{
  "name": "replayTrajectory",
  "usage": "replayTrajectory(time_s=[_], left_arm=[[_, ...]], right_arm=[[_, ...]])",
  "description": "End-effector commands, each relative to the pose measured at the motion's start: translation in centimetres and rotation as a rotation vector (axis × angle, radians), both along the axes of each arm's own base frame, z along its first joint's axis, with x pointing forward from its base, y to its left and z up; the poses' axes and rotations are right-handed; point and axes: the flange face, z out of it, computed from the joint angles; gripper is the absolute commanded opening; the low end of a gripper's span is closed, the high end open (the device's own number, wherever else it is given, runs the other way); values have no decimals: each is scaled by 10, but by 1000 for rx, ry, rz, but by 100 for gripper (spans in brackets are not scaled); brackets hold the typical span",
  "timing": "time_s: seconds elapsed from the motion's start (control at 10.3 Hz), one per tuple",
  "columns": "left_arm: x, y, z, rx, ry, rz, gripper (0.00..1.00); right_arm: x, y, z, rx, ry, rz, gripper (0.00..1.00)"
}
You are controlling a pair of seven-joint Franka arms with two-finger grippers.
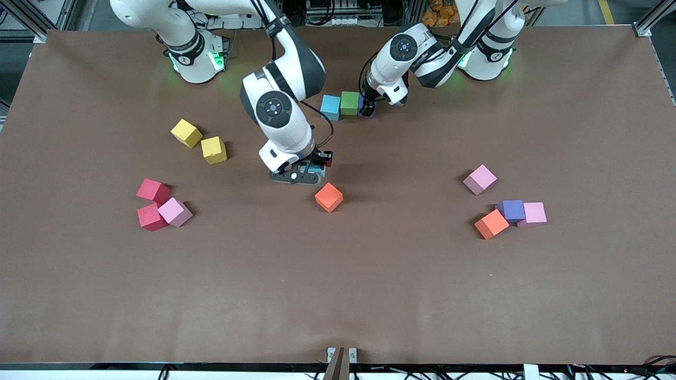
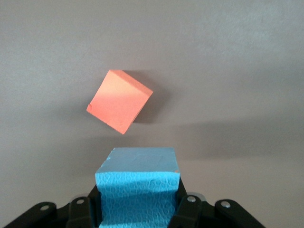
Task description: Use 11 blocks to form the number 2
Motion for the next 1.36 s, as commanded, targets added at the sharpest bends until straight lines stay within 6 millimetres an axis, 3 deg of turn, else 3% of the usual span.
replayTrajectory(time_s=[0.0, 0.49, 0.97, 1.26], left_arm=[[3, -2, 3, -15, -12, -18, 100], [13, -1, 13, -24, -51, -28, 100], [20, -2, 26, 0, -68, -71, 100], [51, -12, 48, -23, -84, -71, 100]], right_arm=[[-18, 22, -10, 5, -14, -59, 15], [-50, 59, -32, -10, -41, -95, 15], [-62, 71, -45, -20, -51, -99, 15], [-66, 76, -50, -22, -56, -112, 15]])
